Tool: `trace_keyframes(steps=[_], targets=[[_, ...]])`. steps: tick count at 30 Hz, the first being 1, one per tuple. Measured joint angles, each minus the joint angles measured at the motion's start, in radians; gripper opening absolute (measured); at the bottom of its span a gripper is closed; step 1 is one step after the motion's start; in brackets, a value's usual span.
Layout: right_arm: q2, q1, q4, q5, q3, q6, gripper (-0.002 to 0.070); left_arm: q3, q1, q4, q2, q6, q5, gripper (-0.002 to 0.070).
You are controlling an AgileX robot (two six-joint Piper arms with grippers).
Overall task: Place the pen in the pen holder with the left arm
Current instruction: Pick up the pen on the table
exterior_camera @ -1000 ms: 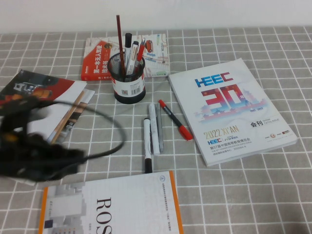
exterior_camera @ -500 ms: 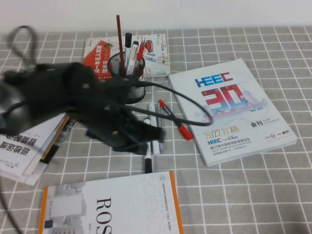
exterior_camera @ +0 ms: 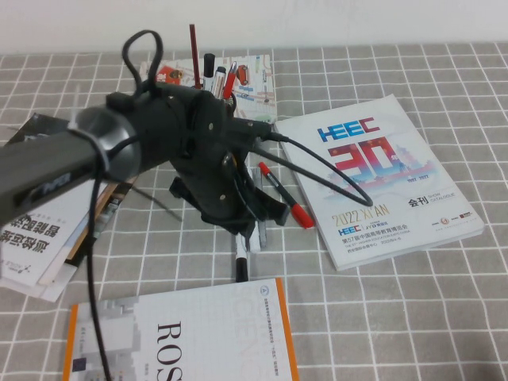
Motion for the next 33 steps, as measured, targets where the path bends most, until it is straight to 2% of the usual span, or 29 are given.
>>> trace_keyframes(steps=[5,8,28,31,33], targets=[[0.0,0.0,0.0,0.0,0.0,0.0,-0.0013,-0.055,0.037,0.019,0.063,-0.024,0.006,0.0235],[0.0,0.0,0.0,0.0,0.0,0.0,-0.0013,-0.075,0.052,0.031,0.098,-0.067,0.011,0.0271],[0.0,0.0,0.0,0.0,0.0,0.0,-0.0013,-0.169,0.054,0.034,0.204,-0.097,0.071,0.0283],[0.0,0.0,0.0,0.0,0.0,0.0,-0.0013,-0.173,0.054,0.036,0.206,-0.085,0.079,0.026],[0.0,0.0,0.0,0.0,0.0,0.0,-0.0013,-0.173,0.054,0.042,0.206,-0.074,0.082,0.0211]])
